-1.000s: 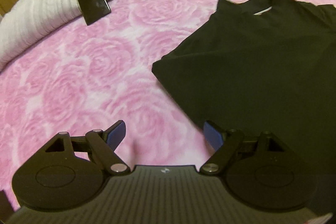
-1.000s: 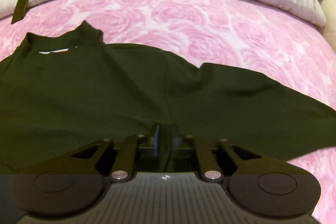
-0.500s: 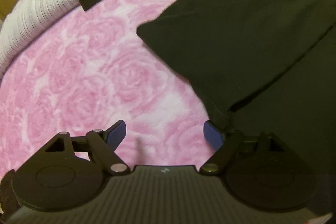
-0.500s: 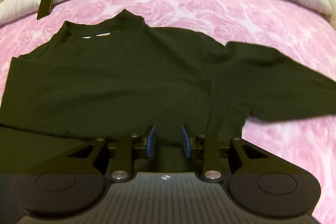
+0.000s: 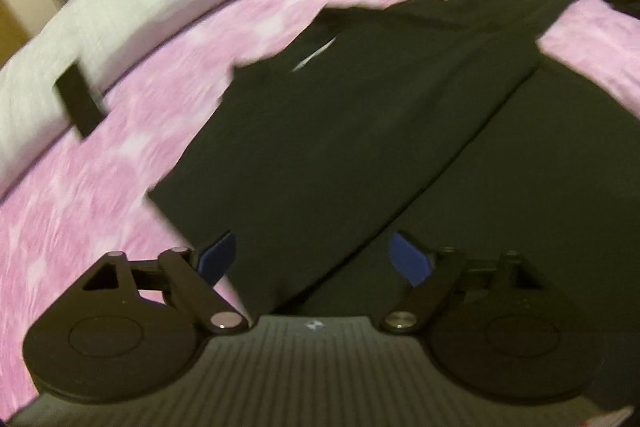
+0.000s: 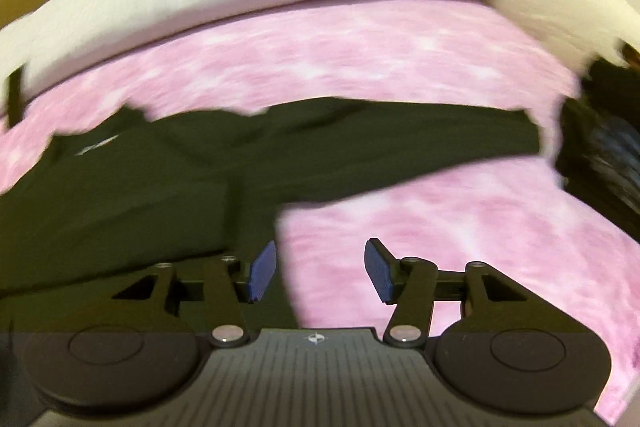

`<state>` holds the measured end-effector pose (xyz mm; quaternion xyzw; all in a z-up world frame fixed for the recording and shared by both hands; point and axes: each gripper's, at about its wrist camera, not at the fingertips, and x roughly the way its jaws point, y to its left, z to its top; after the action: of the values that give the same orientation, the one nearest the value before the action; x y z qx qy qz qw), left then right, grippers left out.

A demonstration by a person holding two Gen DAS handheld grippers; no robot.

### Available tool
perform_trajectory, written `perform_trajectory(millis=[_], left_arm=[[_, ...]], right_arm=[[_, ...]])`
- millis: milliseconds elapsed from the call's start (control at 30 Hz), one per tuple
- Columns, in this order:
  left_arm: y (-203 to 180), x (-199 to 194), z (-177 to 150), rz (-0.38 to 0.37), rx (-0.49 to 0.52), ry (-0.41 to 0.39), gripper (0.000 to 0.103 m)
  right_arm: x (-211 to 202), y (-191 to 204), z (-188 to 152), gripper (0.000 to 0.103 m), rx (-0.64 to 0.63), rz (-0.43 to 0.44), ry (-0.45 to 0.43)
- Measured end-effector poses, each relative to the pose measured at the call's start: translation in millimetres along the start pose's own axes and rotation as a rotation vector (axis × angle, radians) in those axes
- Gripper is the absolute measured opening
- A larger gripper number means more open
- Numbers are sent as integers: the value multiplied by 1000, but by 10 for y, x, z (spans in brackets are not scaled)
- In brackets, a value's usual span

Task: Fold clothes

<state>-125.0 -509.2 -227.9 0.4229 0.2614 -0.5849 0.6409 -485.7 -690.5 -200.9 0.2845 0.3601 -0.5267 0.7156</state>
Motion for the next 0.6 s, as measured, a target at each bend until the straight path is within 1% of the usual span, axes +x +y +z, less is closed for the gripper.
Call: perform_trajectory(millis=[100,200,267,333,400,467,533,600], left_arm=[[-312,54,304,0,26,-14,86],[-666,156,599,13,26,-5,87],[-917,245,793,22,13,10,89],[-1168,334,986,31,0,26,89],[-1419,422,1180,41,-13,41,89],[-1650,543,1382,20,-33,64,89],[-1772,600,1503,7,-17,68,89],[-1880,651,1615,-2,5,69,90]], right_arm=[[49,-581,146,53,136,-45,-29],[246,-1107,302,53,221,-32,-76],[481,-1475,397,54,288,-3,-98],[746,-1854,489,57,365,24,-116],[1033,-2248,567,57,466,33,-129],[1336,-2615,609,58,583,41,-126],[1633,-2887,606,58,677,74,-107],[1858,-3013,592,58,715,101,-98]])
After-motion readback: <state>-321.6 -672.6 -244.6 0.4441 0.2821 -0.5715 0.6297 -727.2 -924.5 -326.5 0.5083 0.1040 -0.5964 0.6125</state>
